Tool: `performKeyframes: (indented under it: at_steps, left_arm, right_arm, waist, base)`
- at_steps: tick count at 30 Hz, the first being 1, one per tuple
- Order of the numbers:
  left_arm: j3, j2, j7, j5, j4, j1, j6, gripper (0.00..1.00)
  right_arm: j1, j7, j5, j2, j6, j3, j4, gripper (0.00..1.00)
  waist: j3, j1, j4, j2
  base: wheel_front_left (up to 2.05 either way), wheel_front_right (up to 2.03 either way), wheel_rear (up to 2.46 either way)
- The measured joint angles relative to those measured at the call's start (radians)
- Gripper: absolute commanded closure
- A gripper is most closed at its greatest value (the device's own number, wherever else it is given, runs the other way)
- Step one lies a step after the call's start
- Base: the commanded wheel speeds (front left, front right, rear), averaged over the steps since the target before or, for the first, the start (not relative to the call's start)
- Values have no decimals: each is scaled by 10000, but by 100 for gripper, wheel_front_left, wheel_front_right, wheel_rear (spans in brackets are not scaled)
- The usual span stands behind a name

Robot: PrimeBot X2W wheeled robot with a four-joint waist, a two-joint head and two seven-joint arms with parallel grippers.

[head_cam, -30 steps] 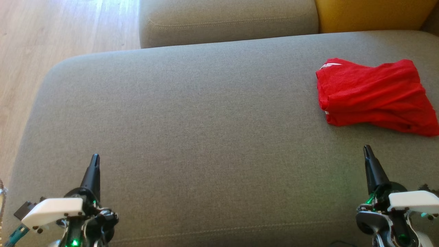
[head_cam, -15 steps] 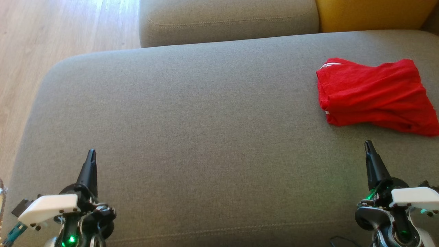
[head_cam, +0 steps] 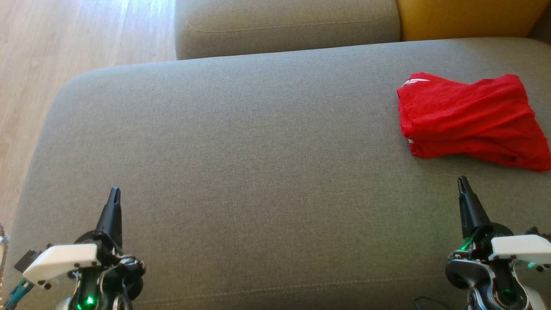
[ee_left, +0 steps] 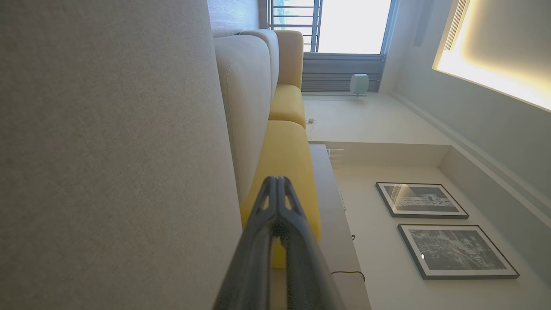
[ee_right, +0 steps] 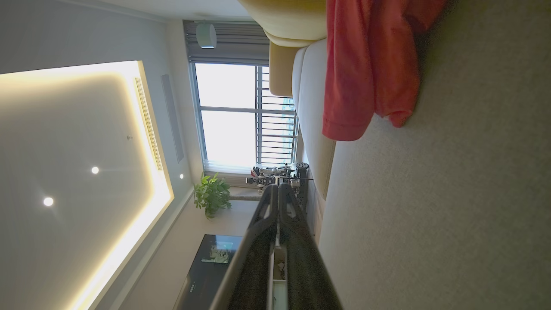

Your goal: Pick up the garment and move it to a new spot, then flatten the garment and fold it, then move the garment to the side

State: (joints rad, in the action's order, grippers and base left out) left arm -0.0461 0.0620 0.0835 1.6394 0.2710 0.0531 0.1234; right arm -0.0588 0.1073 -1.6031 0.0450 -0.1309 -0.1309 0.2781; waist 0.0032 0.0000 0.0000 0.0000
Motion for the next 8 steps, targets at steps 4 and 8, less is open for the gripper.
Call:
performKeyframes:
  at_steps: [4, 8]
  left_arm:
    - [-6, -6, 0, -13, 0, 0, 0, 100]
    - [-13, -13, 2, -13, 0, 0, 0, 100]
  right_arm:
    - [0, 0, 0, 0, 0, -2, 0, 100]
    - [0, 0, 0, 0, 0, -2, 0, 100]
  waist:
    - [0, 0, 0, 0]
    - [0, 0, 0, 0]
  base:
    - [0, 0, 0]
    - [0, 0, 0]
